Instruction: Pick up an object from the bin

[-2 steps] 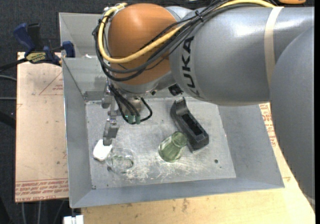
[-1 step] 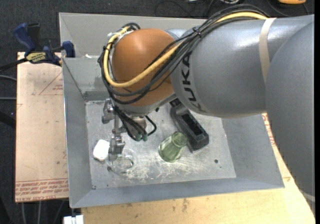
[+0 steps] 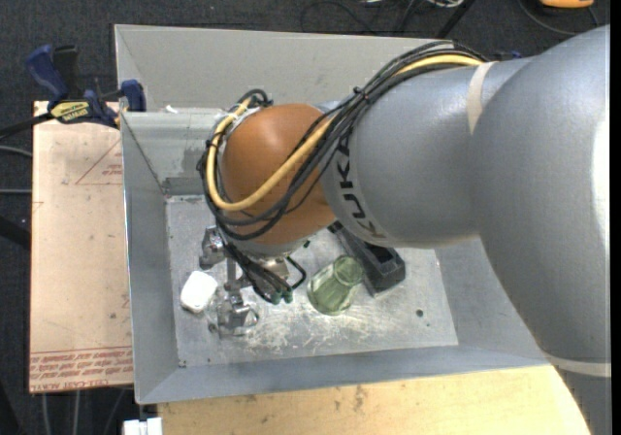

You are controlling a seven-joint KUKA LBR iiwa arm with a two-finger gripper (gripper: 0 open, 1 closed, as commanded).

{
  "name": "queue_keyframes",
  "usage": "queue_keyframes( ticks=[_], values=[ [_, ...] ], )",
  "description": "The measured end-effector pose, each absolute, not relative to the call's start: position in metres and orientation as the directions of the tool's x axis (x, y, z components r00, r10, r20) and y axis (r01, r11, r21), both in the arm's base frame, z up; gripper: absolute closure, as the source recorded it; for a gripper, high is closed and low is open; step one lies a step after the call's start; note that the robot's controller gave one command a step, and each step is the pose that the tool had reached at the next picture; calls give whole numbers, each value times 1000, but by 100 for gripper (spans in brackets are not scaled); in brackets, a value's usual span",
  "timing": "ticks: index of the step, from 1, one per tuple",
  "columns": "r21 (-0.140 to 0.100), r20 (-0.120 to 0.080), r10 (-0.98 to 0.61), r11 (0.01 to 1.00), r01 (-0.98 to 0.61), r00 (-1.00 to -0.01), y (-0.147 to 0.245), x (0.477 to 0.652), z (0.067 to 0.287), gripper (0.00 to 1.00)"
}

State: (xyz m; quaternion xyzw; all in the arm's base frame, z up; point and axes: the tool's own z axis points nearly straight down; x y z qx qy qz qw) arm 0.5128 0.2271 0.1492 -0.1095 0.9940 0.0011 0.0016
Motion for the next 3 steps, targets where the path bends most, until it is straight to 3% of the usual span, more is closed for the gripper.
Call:
queue_keyframes(
  ticks=[1, 2, 3],
  values=[
    [2, -11, -322, 947, -322, -947, 227, 507, 83, 0],
    [-3, -6, -328, 945, -328, -945, 223, 509, 82, 100],
    [1, -2, -329, 944, -329, -944, 225, 506, 80, 0]
  ],
)
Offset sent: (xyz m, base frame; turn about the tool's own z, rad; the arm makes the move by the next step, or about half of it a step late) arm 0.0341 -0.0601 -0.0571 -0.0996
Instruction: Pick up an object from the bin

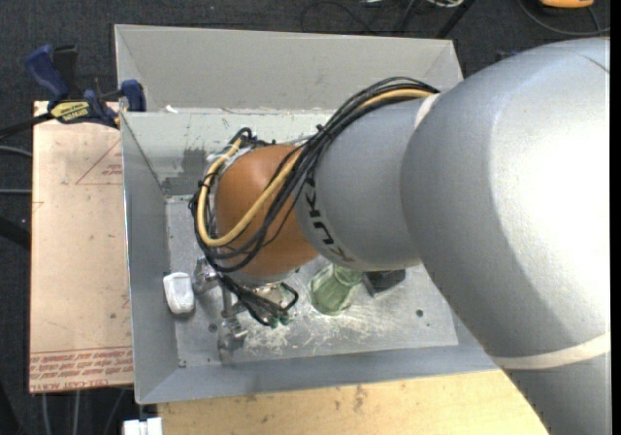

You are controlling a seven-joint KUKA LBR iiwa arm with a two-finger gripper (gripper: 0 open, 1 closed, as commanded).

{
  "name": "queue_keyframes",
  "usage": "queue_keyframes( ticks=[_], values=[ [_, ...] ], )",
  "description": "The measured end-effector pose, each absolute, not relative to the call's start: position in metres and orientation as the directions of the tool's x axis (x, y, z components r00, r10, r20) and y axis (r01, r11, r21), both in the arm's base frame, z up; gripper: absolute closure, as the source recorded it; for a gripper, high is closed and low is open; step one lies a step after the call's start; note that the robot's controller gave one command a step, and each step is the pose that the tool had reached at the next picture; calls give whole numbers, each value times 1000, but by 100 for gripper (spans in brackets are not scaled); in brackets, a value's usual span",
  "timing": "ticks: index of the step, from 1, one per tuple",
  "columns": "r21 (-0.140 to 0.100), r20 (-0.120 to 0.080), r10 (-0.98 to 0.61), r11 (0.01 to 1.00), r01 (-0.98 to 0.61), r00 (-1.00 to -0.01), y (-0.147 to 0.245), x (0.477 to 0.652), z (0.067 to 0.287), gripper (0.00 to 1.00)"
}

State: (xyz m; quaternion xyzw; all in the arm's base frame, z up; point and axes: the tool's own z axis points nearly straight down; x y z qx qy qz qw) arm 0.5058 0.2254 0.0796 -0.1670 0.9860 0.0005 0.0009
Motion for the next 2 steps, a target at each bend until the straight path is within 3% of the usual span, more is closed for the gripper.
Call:
queue_keyframes(
  ticks=[2],
  values=[
    [1, -1, -329, 944, -329, -944, 226, 506, 80, 0]
  ],
)
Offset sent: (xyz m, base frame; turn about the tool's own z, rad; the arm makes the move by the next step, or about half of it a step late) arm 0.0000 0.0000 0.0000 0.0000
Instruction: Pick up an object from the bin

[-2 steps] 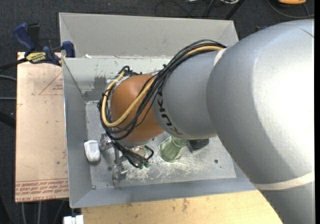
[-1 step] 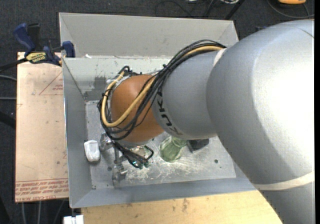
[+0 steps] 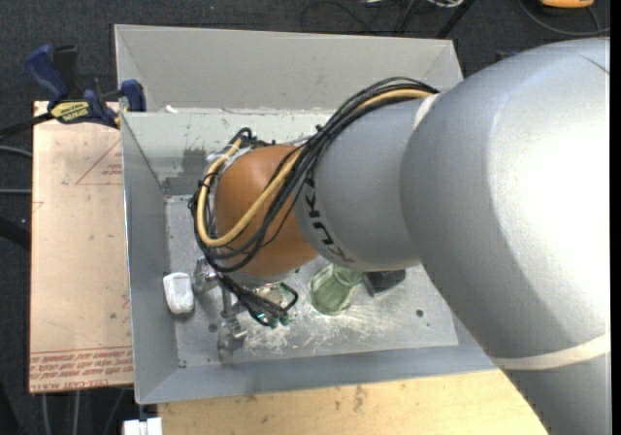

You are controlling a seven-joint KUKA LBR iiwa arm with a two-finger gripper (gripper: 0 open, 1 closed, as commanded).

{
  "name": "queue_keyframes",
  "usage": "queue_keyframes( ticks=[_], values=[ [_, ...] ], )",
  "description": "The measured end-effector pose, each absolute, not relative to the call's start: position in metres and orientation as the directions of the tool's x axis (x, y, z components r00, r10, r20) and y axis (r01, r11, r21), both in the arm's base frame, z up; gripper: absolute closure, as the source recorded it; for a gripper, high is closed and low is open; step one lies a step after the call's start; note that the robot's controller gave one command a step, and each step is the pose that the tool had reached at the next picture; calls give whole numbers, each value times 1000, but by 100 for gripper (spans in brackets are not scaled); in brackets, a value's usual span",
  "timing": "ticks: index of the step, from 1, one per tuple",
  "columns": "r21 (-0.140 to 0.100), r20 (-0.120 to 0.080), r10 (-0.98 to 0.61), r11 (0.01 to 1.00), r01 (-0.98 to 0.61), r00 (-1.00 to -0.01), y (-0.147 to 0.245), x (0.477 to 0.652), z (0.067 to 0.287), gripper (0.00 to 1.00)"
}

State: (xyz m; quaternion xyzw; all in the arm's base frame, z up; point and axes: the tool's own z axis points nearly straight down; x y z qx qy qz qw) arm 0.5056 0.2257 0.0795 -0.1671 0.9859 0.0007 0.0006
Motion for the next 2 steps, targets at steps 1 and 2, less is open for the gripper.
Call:
queue_keyframes(
  ticks=[1, 2],
  values=[
    [1, -1, -330, 944, -330, -944, 226, 506, 80, 0],
    [2, 1, -270, 963, -270, -963, 227, 542, 94, 0]
  ],
)
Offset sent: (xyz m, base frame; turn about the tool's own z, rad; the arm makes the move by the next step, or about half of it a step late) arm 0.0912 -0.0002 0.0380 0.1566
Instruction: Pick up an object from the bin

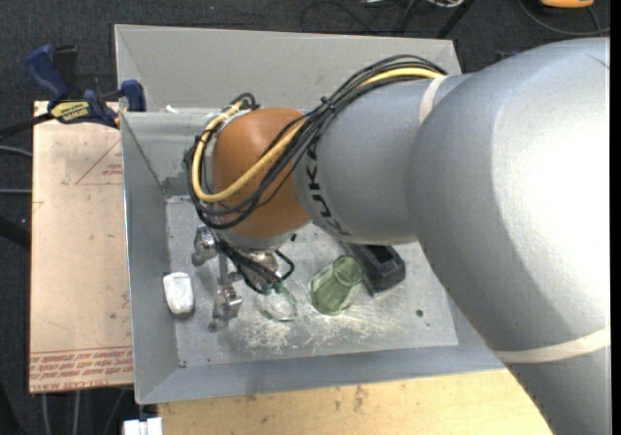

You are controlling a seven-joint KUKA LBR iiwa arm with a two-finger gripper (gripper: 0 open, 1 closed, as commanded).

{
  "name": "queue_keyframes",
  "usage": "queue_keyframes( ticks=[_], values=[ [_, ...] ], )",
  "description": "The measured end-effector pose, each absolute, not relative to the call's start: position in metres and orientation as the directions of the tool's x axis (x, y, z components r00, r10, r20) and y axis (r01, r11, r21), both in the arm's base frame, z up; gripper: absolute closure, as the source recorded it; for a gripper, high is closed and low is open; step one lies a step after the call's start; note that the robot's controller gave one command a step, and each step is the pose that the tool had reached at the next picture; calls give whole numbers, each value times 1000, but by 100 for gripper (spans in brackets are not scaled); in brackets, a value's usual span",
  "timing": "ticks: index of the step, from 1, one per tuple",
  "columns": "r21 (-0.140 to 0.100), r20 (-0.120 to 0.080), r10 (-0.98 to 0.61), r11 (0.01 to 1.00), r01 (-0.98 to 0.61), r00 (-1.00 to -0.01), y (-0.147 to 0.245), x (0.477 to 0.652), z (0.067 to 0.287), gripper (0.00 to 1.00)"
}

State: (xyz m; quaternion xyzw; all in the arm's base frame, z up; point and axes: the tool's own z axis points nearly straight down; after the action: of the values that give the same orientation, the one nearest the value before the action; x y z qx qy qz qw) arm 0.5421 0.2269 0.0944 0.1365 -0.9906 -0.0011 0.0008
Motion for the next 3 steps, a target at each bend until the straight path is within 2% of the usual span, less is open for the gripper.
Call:
queue_keyframes(
  ticks=[1, 2, 3],
  values=[
    [1, -4, -300, 954, -300, -954, 216, 573, 116, 0],
    [-1, -9, -365, 931, -365, -931, 240, 627, 110, 0],
    [1, -2, -407, 914, -407, -914, 243, 597, 105, 0]
  ],
)
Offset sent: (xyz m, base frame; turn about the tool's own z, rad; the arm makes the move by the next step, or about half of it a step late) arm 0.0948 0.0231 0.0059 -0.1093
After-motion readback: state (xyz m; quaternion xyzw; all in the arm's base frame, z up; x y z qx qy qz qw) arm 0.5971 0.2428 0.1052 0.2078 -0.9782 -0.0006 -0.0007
